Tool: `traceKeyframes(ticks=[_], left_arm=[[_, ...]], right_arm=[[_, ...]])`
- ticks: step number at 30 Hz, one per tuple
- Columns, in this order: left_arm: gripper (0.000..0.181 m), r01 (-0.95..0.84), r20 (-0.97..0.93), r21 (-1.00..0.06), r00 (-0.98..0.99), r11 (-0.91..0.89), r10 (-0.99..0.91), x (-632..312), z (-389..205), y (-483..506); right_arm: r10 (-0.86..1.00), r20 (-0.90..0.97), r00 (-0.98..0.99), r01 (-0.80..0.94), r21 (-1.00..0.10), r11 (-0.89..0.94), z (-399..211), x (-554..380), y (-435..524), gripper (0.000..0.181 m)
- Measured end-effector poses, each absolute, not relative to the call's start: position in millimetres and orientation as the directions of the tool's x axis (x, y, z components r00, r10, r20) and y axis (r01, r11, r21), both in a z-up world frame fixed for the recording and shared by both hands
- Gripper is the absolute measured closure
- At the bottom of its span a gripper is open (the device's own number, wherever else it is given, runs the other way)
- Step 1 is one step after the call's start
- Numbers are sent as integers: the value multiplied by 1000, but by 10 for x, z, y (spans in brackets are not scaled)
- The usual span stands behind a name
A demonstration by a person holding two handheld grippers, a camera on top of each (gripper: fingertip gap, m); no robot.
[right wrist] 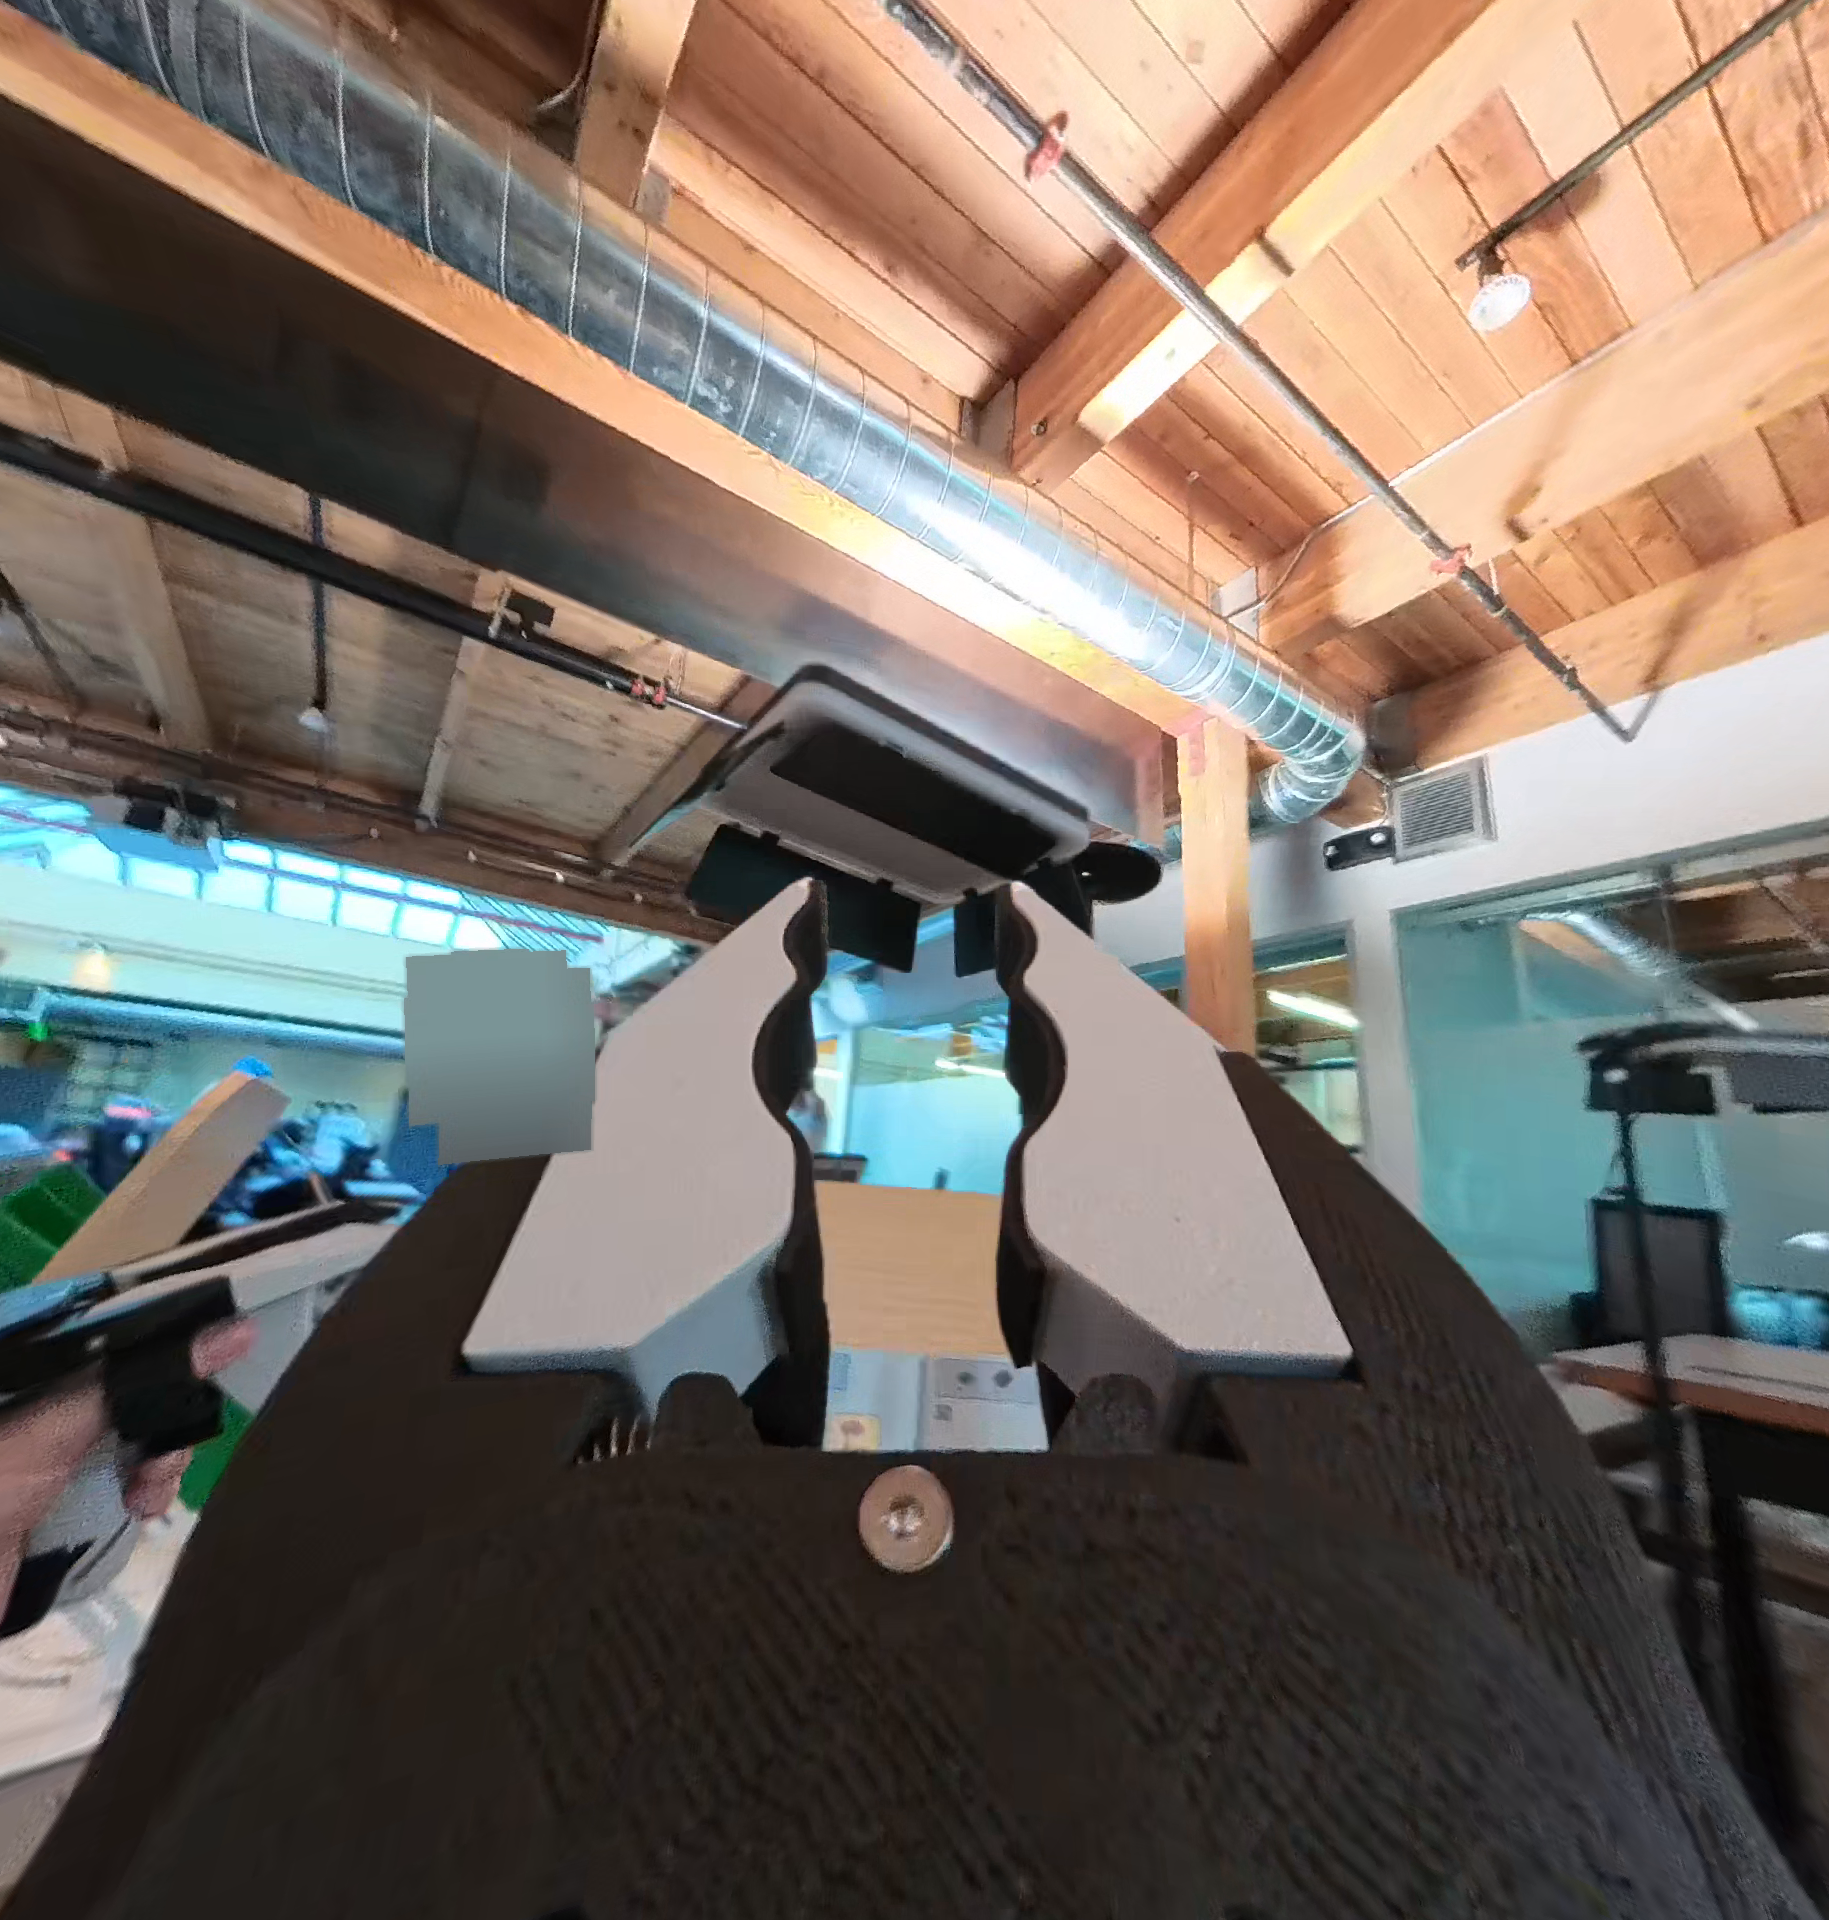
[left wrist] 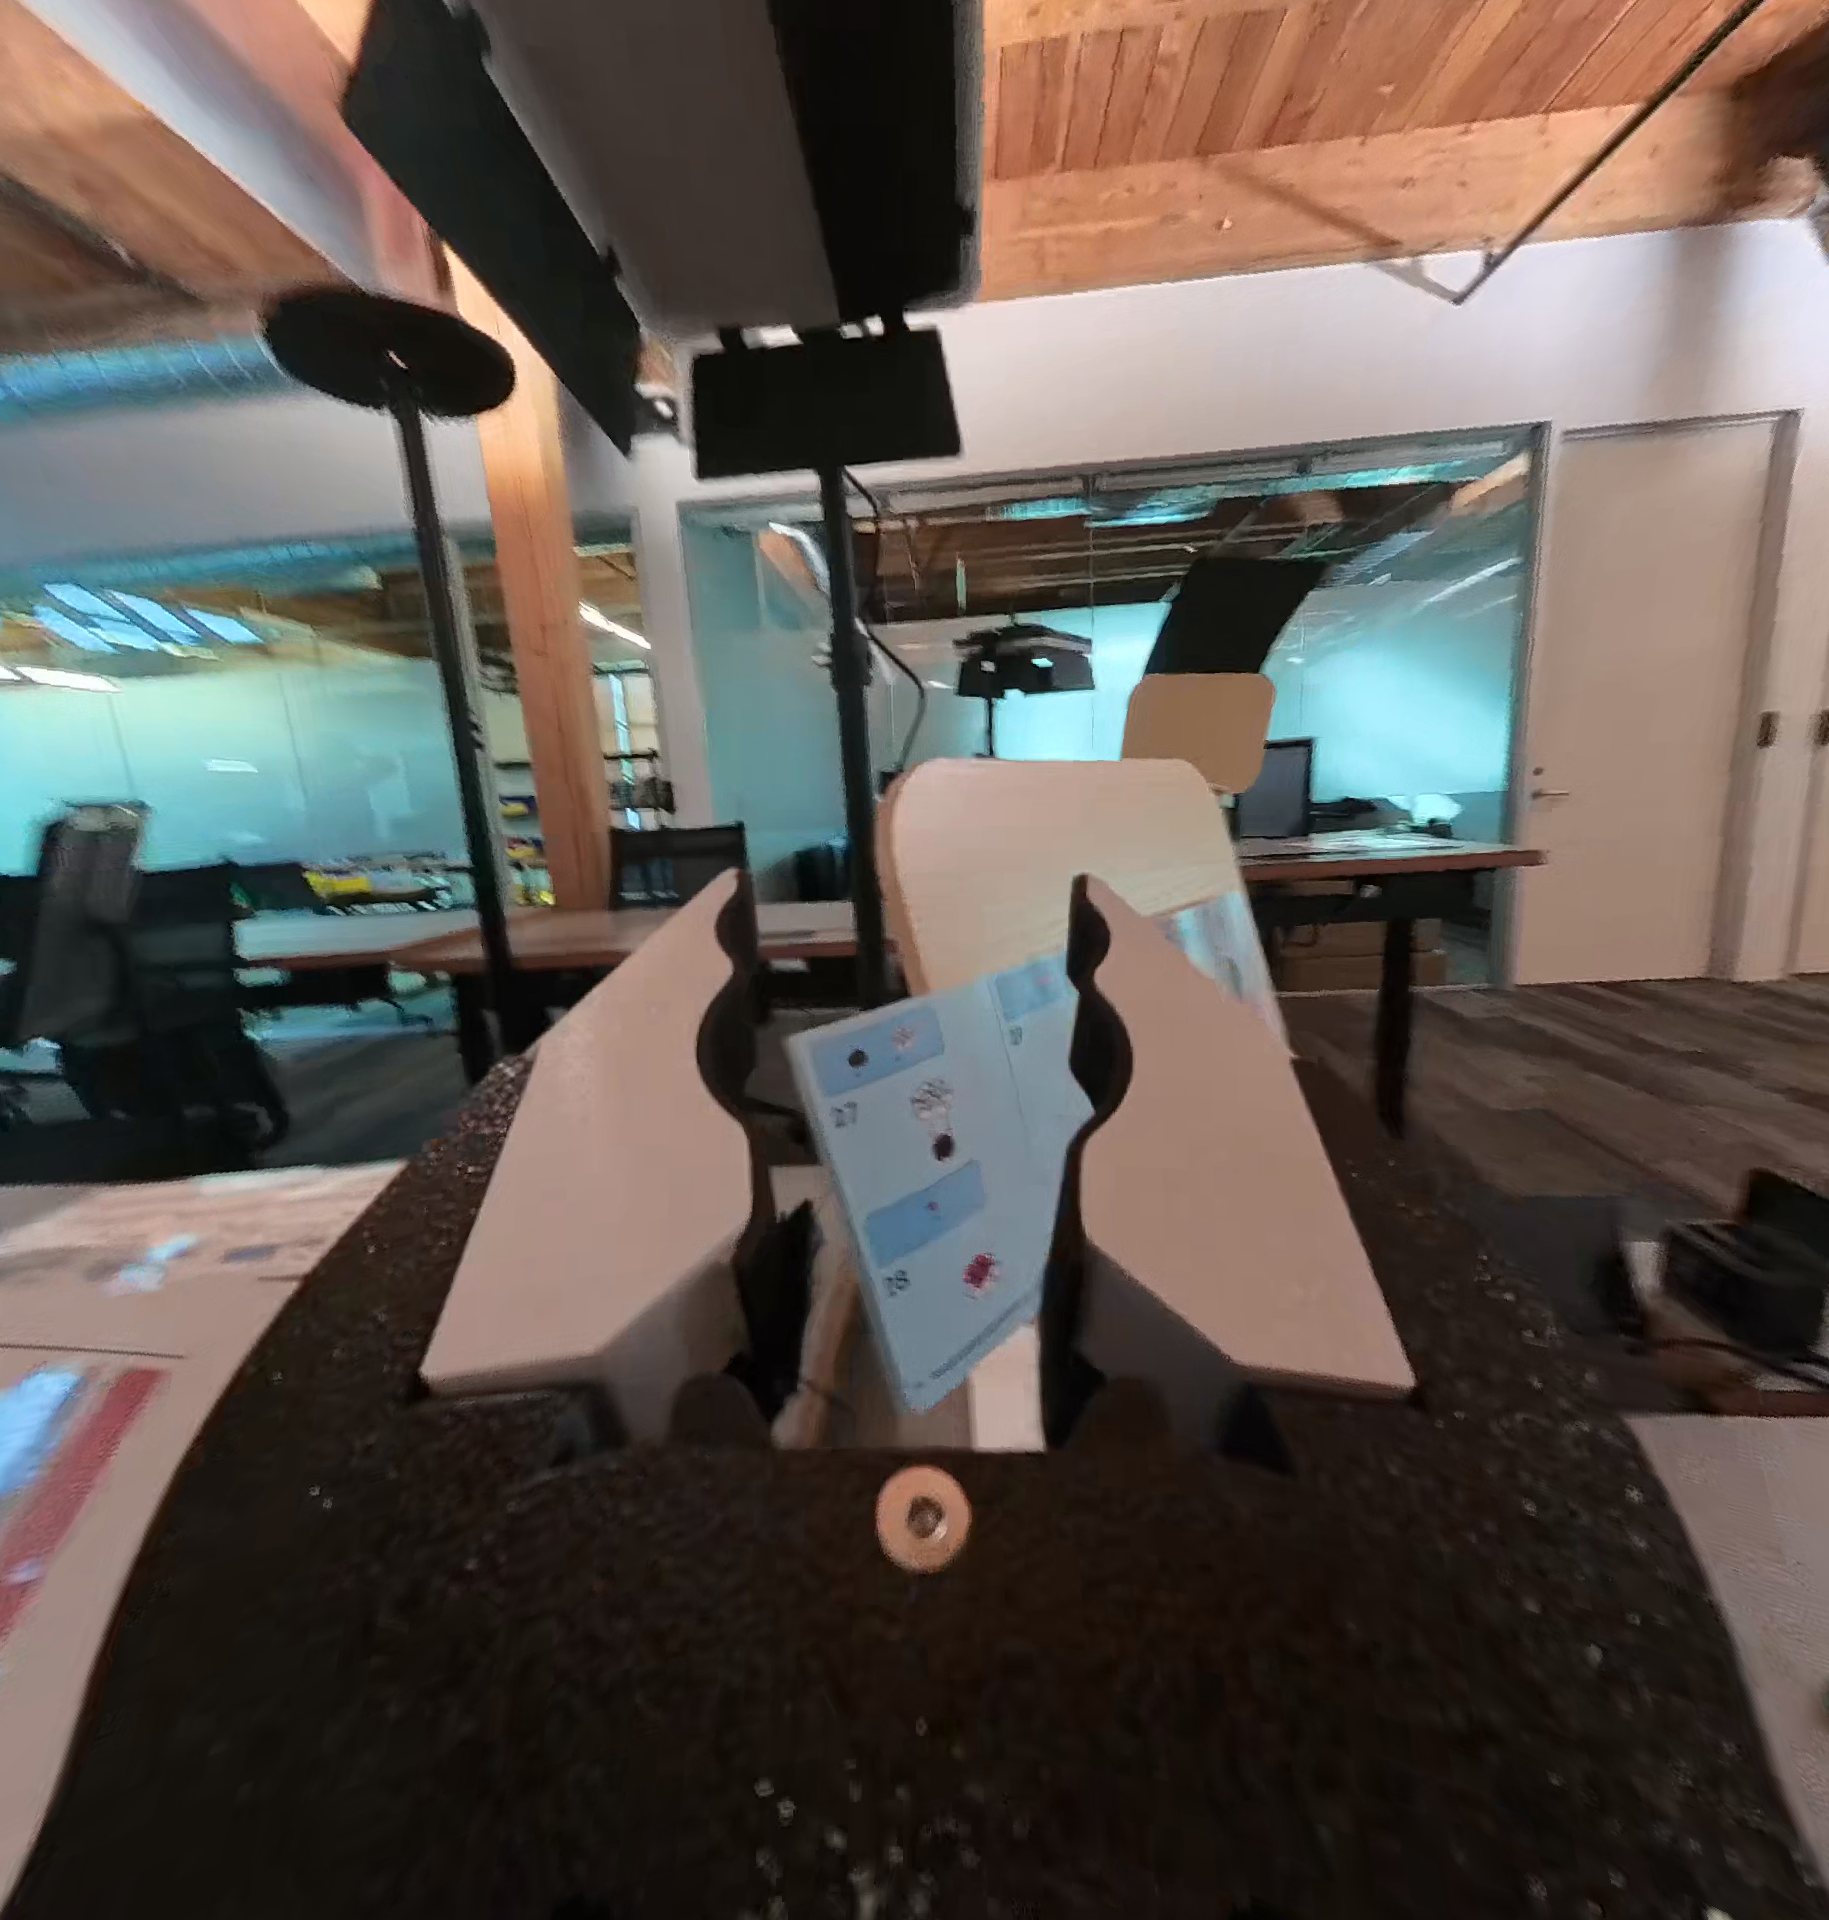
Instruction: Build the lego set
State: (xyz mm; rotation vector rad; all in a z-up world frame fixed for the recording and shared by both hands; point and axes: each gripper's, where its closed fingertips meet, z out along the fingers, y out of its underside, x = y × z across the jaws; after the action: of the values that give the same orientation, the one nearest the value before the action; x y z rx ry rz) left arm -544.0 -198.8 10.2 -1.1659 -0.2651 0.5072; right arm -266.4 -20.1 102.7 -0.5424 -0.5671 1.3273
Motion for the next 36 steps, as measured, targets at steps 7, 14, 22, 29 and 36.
traceKeyframes(ticks=[7, 14, 22, 29, 36], left_arm=[[119, -311, -143, -879, 896, 363, 420, -4924, 281, -2151], [127, -251, -148, -856, 957, 453, 249, -4367, 244, -2336], [134, -36, -92, -892, 990, 451, -104, -2914, -671, -1662], [140, 30, -29, -939, 985, 342, -168, -2063, -1450, -933], [162, 137, 16, -856, 971, 499, -239, -1551, -1406, -747]], right_arm=[[825, 294, 483, -476, -702, 529, 1141, -1356, -652, 150], [526, 446, 724, 43, -790, 611, 375, 30, -515, 151], [130, 364, 922, 277, -857, 434, -520, 1662, -104, 150], [-14, 282, 959, 279, -940, 196, -1544, 2498, 276, 152], [-30, 161, 987, 163, -954, 252, -1747, 2780, 342, 155]])
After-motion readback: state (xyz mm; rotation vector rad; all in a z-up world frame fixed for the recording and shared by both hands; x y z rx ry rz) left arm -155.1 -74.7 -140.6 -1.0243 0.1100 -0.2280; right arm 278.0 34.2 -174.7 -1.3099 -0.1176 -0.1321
